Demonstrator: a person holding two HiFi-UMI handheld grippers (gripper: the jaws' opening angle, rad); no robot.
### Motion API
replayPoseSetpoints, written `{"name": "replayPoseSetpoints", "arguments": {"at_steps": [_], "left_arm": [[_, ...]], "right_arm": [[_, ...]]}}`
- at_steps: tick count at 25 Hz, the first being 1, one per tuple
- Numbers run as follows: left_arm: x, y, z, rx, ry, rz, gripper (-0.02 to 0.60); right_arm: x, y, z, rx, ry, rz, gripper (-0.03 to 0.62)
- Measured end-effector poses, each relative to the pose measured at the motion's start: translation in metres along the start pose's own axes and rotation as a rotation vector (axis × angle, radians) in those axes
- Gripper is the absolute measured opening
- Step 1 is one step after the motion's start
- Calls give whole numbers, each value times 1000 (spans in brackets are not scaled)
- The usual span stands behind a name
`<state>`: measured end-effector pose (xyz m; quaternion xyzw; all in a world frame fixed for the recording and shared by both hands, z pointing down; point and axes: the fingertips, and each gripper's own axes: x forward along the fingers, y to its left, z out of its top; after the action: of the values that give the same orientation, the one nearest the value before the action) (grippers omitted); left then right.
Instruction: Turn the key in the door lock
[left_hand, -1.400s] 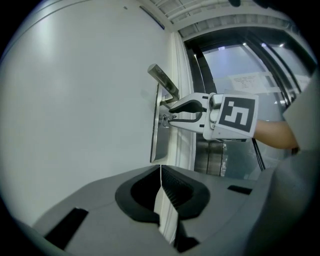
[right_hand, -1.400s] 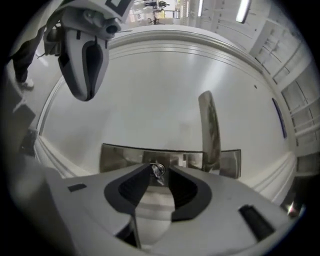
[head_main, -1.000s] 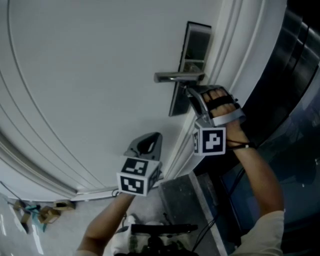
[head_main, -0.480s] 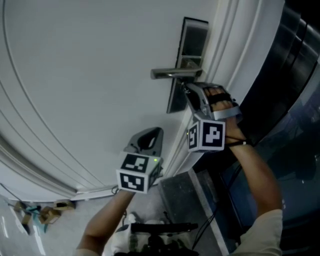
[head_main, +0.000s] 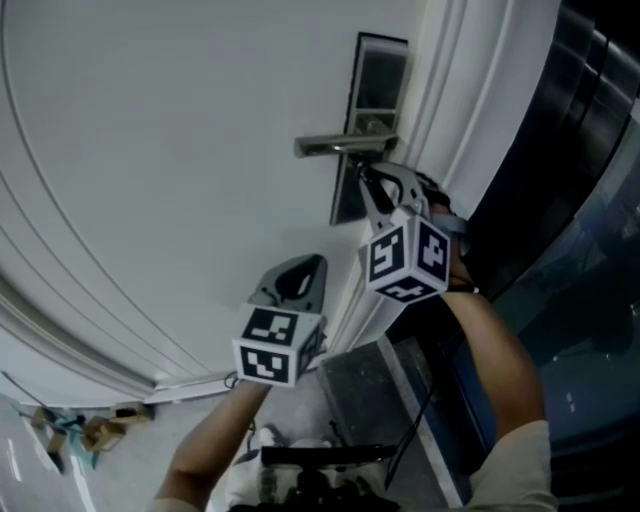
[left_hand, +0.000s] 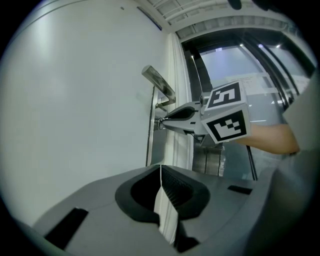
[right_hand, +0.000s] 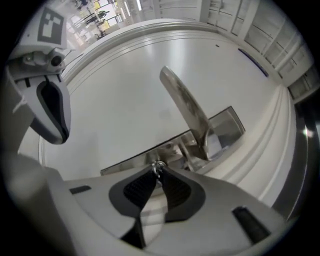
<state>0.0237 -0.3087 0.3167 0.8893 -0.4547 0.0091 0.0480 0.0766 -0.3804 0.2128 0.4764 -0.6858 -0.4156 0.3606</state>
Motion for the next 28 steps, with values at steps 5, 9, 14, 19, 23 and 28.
{"name": "replayPoseSetpoints", "arguments": {"at_steps": [5,9,14,19,23,28], "left_arm": [[-1,0,-2,-4,3,-1,20],[-1,-1,-3,-7,5,-3,20],[0,0,-4,-6,7,-2,20],[-3,3,-5,-8,8,7,20],[-4,5,-6,-9,9,11,20],[-5,5,-5,-2,5,16,20]], "right_arm": [[-1,-3,1,232,-15,14,57],[-1,-7,-1,545,-58,76,48],[-1,-13,-5,967,-141,126,26],[-3,-15,-6,1213,-197,164,32],[-2,-16,-7,1337,-225,179,34],[-2,-17,-10,1580,-267,225,37]]}}
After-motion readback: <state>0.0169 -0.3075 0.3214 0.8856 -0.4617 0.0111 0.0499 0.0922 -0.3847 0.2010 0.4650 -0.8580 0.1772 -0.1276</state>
